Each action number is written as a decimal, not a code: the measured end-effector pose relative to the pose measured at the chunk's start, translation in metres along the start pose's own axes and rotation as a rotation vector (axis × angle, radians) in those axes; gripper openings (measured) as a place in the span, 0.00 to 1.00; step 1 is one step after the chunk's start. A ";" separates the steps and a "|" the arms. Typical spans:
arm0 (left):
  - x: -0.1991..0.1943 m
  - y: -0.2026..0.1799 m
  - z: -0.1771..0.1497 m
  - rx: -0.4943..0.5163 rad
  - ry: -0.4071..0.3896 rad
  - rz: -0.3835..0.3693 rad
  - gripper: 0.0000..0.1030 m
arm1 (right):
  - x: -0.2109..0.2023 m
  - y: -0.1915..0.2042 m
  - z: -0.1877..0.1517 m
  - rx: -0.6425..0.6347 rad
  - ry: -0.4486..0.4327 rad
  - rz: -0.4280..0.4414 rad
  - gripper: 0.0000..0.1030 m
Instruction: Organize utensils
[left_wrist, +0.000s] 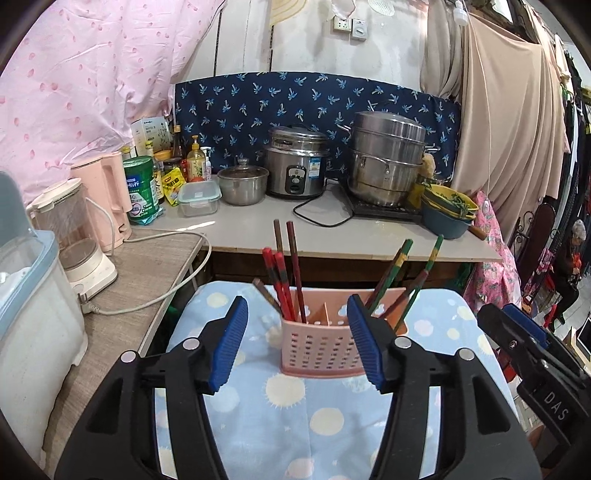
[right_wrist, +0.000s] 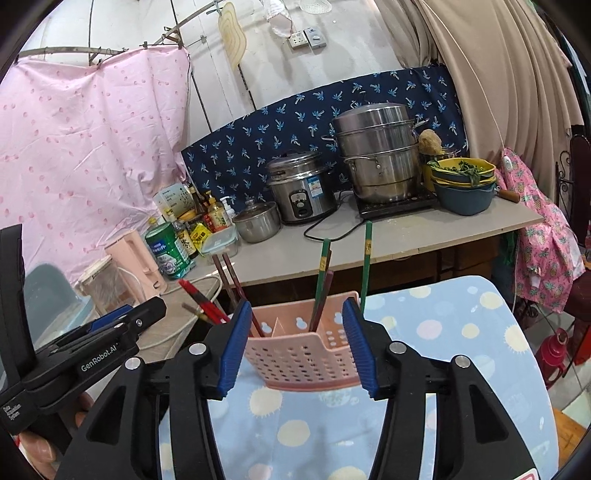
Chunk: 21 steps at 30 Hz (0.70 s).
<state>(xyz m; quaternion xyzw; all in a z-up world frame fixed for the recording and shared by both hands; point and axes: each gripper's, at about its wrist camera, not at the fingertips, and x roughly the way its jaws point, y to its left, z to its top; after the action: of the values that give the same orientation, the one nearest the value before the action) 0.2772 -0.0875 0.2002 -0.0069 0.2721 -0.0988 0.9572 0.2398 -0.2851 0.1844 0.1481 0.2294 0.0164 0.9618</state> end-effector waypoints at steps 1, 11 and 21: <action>-0.003 0.000 -0.003 0.002 0.001 0.003 0.57 | -0.004 0.001 -0.004 -0.009 0.001 -0.007 0.54; -0.028 -0.004 -0.037 0.020 0.027 0.030 0.70 | -0.031 0.008 -0.040 -0.071 0.032 -0.058 0.70; -0.040 -0.010 -0.089 0.073 0.073 0.080 0.82 | -0.049 0.006 -0.082 -0.061 0.090 -0.094 0.81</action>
<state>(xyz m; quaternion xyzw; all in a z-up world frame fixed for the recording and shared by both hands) 0.1958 -0.0860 0.1457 0.0424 0.3033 -0.0704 0.9493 0.1598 -0.2616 0.1379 0.1068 0.2787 -0.0149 0.9543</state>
